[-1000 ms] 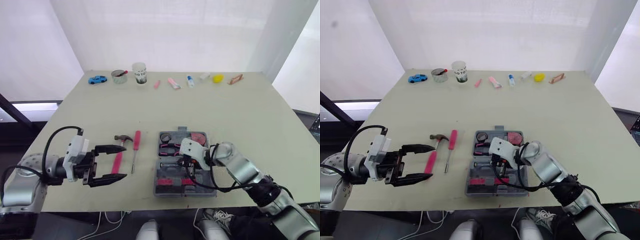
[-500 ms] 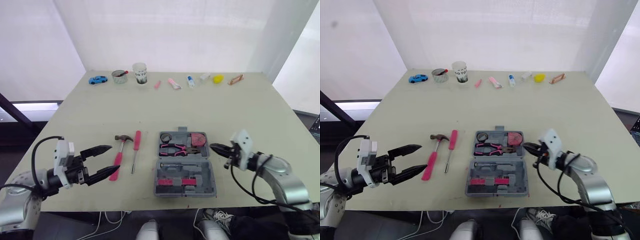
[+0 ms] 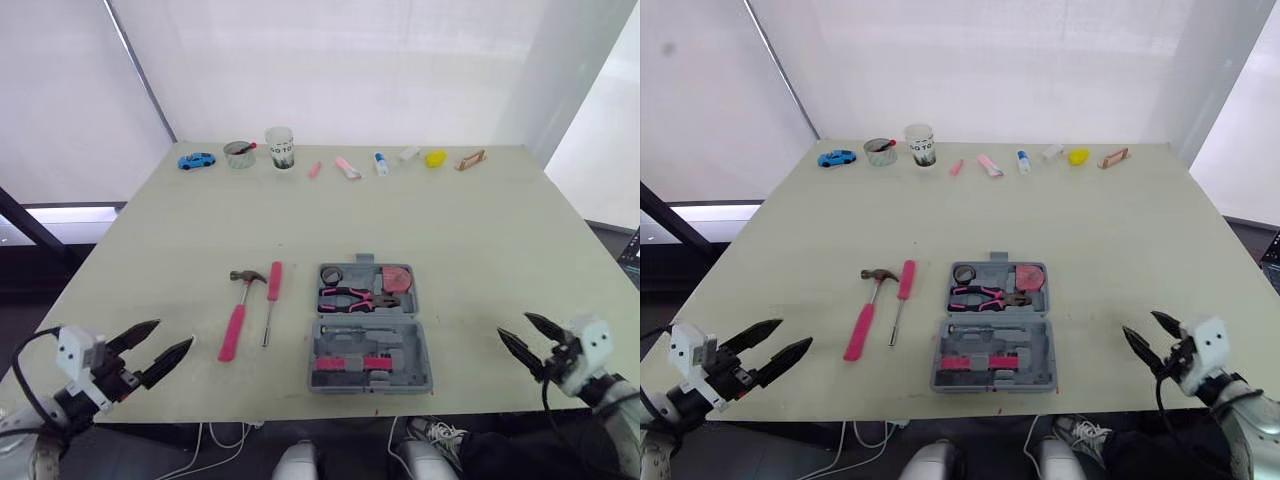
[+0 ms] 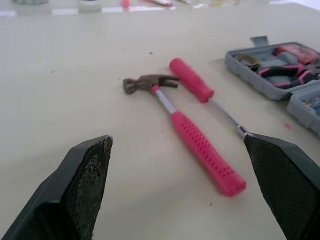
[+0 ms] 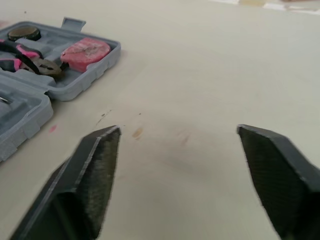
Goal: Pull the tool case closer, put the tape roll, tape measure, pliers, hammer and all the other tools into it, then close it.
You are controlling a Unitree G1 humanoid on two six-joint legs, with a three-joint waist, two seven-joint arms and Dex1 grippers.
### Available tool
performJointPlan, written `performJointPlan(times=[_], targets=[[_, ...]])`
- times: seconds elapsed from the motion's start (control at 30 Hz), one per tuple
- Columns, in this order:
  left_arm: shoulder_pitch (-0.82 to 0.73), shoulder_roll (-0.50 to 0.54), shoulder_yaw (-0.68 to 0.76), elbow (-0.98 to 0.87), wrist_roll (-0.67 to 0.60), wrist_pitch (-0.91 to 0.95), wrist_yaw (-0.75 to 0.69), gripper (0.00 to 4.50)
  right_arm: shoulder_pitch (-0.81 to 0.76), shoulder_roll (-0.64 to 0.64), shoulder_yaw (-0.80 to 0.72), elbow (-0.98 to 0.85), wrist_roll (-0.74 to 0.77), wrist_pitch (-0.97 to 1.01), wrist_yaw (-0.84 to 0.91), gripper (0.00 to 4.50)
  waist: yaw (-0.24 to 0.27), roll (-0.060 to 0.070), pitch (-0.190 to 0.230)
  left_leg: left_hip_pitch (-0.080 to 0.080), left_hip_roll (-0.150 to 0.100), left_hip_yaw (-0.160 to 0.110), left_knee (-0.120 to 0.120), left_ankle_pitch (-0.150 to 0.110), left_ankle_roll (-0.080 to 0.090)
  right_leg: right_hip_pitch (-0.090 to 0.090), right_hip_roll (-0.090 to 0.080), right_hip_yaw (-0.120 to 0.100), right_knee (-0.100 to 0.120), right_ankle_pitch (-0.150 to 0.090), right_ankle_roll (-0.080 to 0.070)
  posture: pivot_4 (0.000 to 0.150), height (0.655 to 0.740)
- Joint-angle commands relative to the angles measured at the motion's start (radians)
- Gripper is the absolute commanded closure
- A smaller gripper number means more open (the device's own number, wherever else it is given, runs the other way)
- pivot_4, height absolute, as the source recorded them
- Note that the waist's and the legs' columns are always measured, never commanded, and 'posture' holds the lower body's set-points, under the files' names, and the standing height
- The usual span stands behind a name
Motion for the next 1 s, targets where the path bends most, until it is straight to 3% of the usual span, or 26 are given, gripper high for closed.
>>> performJointPlan(times=[0.03, 0.27, 0.47, 0.7, 1.0], targets=[[0.066, -0.030, 0.056, 0.028, 0.016, -0.054, 0.054, 0.00, 0.074, -0.001, -0.107, 0.064, 0.061, -0.096, 0.027, 0.05, 0.000, -0.001, -0.001, 0.000, 0.000, 0.000, 0.000, 0.000, 0.000, 0.001, 0.000, 0.000, -0.001, 0.000, 0.000, 0.150, 0.7400], [0.132, -0.068, 0.067, 0.065, 0.027, -0.097, 0.100, 0.00, 0.127, 0.012, -0.186, 0.211, 0.093, -0.183, 0.007, 0.05, 0.000, -0.002, -0.002, 0.001, 0.000, 0.001, 0.000, 0.000, 0.000, 0.001, -0.001, 0.000, -0.001, 0.000, 0.000, 0.150, 0.7400], [0.115, -0.112, 0.055, 0.013, 0.020, -0.086, 0.183, 0.00, 0.126, 0.035, -0.176, 0.250, 0.079, -0.237, -0.033, 0.05, 0.000, 0.000, -0.003, 0.013, 0.005, 0.000, -0.003, 0.000, 0.000, 0.007, -0.003, 0.003, -0.001, -0.002, 0.002, 0.150, 0.7400], [0.019, -0.099, 0.034, -0.062, 0.028, 0.060, 0.335, 0.00, 0.112, -0.010, -0.110, 0.119, 0.133, -0.139, 0.043, 0.05, 0.000, 0.000, -0.003, 0.013, 0.005, 0.001, -0.003, 0.000, 0.000, 0.008, -0.003, 0.004, -0.001, -0.001, 0.002, 0.150, 0.7400], [-0.206, -0.095, -0.111, -0.146, 0.133, 0.236, 0.549, 0.00, -0.003, -0.095, 0.116, -0.145, 0.142, -0.021, 0.150, 0.05, 0.000, 0.000, -0.003, 0.014, 0.000, 0.004, -0.003, 0.000, 0.000, 0.012, -0.002, 0.002, -0.001, 0.001, -0.001, 0.150, 0.7400]])
